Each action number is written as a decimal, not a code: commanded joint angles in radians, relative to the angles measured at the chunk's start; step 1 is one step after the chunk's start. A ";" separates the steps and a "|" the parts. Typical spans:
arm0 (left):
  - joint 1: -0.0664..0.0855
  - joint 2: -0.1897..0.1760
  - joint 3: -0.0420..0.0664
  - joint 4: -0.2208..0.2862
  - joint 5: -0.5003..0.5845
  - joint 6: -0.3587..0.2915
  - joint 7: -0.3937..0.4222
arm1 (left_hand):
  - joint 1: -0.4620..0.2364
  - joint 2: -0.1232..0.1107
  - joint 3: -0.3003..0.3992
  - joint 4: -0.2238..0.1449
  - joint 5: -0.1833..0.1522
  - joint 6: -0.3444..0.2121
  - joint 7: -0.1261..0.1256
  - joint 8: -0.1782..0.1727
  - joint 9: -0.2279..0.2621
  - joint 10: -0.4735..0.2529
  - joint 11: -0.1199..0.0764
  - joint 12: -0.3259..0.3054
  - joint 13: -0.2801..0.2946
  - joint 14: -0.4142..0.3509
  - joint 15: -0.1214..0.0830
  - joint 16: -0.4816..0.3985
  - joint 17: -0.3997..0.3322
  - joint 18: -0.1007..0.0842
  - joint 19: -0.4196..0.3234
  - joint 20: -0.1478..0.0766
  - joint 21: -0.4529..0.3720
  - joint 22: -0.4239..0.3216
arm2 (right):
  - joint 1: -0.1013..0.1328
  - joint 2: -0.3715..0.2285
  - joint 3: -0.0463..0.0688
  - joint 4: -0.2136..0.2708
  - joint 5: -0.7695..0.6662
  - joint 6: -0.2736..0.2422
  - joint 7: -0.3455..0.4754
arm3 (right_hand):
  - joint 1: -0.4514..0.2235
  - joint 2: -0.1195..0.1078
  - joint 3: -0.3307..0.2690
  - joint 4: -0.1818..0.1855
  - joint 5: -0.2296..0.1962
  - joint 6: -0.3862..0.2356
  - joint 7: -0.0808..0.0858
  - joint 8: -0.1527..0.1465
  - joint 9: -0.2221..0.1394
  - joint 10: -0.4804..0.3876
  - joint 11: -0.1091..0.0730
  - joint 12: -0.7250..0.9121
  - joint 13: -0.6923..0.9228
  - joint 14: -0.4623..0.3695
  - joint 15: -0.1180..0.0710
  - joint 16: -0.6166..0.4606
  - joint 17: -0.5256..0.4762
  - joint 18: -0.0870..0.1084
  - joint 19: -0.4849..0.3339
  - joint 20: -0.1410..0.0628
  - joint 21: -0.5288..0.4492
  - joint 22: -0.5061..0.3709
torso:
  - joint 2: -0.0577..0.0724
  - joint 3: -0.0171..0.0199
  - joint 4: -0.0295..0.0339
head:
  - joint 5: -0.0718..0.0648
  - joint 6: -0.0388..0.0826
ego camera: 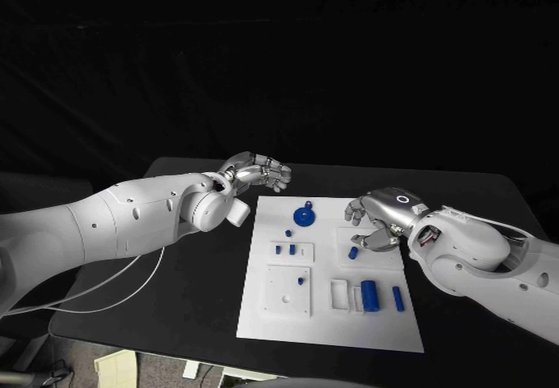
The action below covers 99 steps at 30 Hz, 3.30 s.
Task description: Assemble the parts on the task board
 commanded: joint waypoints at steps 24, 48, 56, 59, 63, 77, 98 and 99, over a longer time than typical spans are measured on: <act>0.001 0.004 0.001 -0.003 0.004 0.011 0.012 | 0.013 0.002 -0.004 0.001 0.005 -0.008 0.001 0.004 -0.001 -0.005 0.003 0.002 -0.001 0.001 0.004 -0.007 0.002 0.009 -0.002 0.007 -0.007 0.002 | -0.012 0.027 -0.061 -0.054 0.002 0.155 0.012 | 0.005 0.001 -0.010 0.022 -0.013 -0.003 -0.012 0.006 0.000 -0.027 0.015 0.005 -0.008 -0.013 0.009 0.001 0.004 0.113 -0.010 0.004 -0.011 0.001 | 0.001 -0.0007 0.0023 | 0.002 -0.012; 0.000 0.003 0.001 -0.005 0.004 0.013 0.011 | 0.012 0.002 -0.005 0.002 0.004 -0.008 0.001 0.004 -0.001 -0.005 0.003 0.002 -0.002 0.001 0.005 -0.008 0.003 0.009 -0.002 0.007 -0.008 0.003 | -0.023 0.067 -0.076 -0.088 -0.054 0.117 -0.005 | 0.084 0.065 0.148 0.130 -0.021 0.059 -0.028 0.050 0.019 0.050 -0.013 0.048 0.009 -0.003 -0.017 0.006 0.003 0.113 0.003 0.002 -0.008 0.003 | 0.001 -0.0004 0.0022 | 0.007 -0.022; 0.000 0.003 0.001 -0.006 0.004 0.013 0.011 | 0.012 0.003 -0.005 0.003 0.004 -0.008 0.001 0.004 -0.002 -0.005 0.003 0.002 -0.002 0.001 0.005 -0.009 0.003 0.009 -0.002 0.007 -0.008 0.003 | -0.026 0.064 -0.076 -0.079 -0.072 0.094 -0.024 | 0.087 0.073 0.196 0.126 -0.021 0.090 -0.042 0.067 0.030 0.082 -0.028 0.066 0.024 0.001 -0.032 0.004 0.002 0.113 0.008 0.005 -0.002 0.007 | 0.001 0.0000 0.0024 | 0.007 -0.023; 0.000 0.003 0.001 -0.007 0.004 0.013 0.011 | 0.012 0.003 -0.005 0.003 0.004 -0.008 0.001 0.004 -0.002 -0.005 0.003 0.002 -0.002 0.002 0.005 -0.009 0.004 0.009 -0.002 0.007 -0.008 0.003 | -0.027 0.061 -0.076 -0.075 -0.080 0.072 -0.029 | 0.086 0.072 0.202 0.123 -0.021 0.094 -0.043 0.069 0.032 0.086 -0.030 0.068 0.027 0.002 -0.034 0.005 0.002 0.113 0.010 0.004 0.000 0.008 | 0.001 0.0000 0.0019 | 0.008 -0.025; 0.000 0.003 0.001 -0.009 0.004 0.012 0.011 | 0.012 0.003 -0.005 0.003 0.005 -0.008 0.001 0.004 -0.002 -0.005 0.003 0.002 -0.002 0.002 0.005 -0.009 0.004 0.009 -0.002 0.007 -0.008 0.004 | -0.028 0.052 -0.075 -0.066 -0.088 0.044 -0.034 | 0.086 0.070 0.208 0.120 -0.021 0.097 -0.045 0.071 0.035 0.089 -0.032 0.070 0.030 0.005 -0.036 0.005 0.002 0.113 0.014 0.003 0.001 0.008 | 0.001 0.0000 0.0016 | 0.008 -0.025; 0.000 0.004 0.001 -0.017 0.004 0.012 0.012 | 0.013 0.003 -0.005 0.003 0.005 -0.009 0.001 0.004 -0.002 -0.005 0.003 0.002 -0.003 0.002 0.005 -0.011 0.004 0.009 -0.002 0.007 -0.009 0.004 | -0.022 0.004 0.000 0.078 -0.081 0.016 -0.036 | 0.085 0.062 0.215 0.120 -0.021 0.102 -0.047 0.073 0.038 0.093 -0.034 0.072 0.034 0.010 -0.038 0.006 0.002 0.113 0.020 0.001 0.004 0.008 | 0.000 0.0001 0.0007 | 0.015 -0.028; -0.001 0.015 0.001 -0.019 0.004 0.014 0.012 | 0.013 0.003 -0.005 0.003 0.005 -0.009 0.002 0.004 -0.002 -0.005 0.003 0.002 -0.003 0.002 0.005 -0.012 0.005 0.009 -0.002 0.007 -0.009 0.005 | -0.095 0.216 -0.042 0.072 -0.076 0.028 -0.003 | 0.087 0.064 0.220 0.121 -0.021 0.101 -0.047 0.072 0.039 0.092 -0.035 0.071 0.036 0.011 -0.038 0.005 0.002 0.113 0.022 -0.001 0.003 0.007 | 0.000 -0.0017 0.0036 | 0.032 -0.030; -0.001 0.015 0.001 -0.019 0.004 0.015 0.012 | 0.013 0.003 -0.005 0.003 0.005 -0.009 0.002 0.004 -0.002 -0.005 0.003 0.002 -0.003 0.002 0.005 -0.012 0.005 0.009 -0.002 0.007 -0.009 0.005 | -0.095 0.221 -0.045 0.073 -0.076 0.029 -0.002 | 0.087 0.065 0.220 0.121 -0.021 0.101 -0.047 0.072 0.039 0.092 -0.034 0.071 0.036 0.011 -0.038 0.005 0.002 0.113 0.022 -0.001 0.003 0.007 | 0.000 -0.0020 0.0038 | 0.032 -0.030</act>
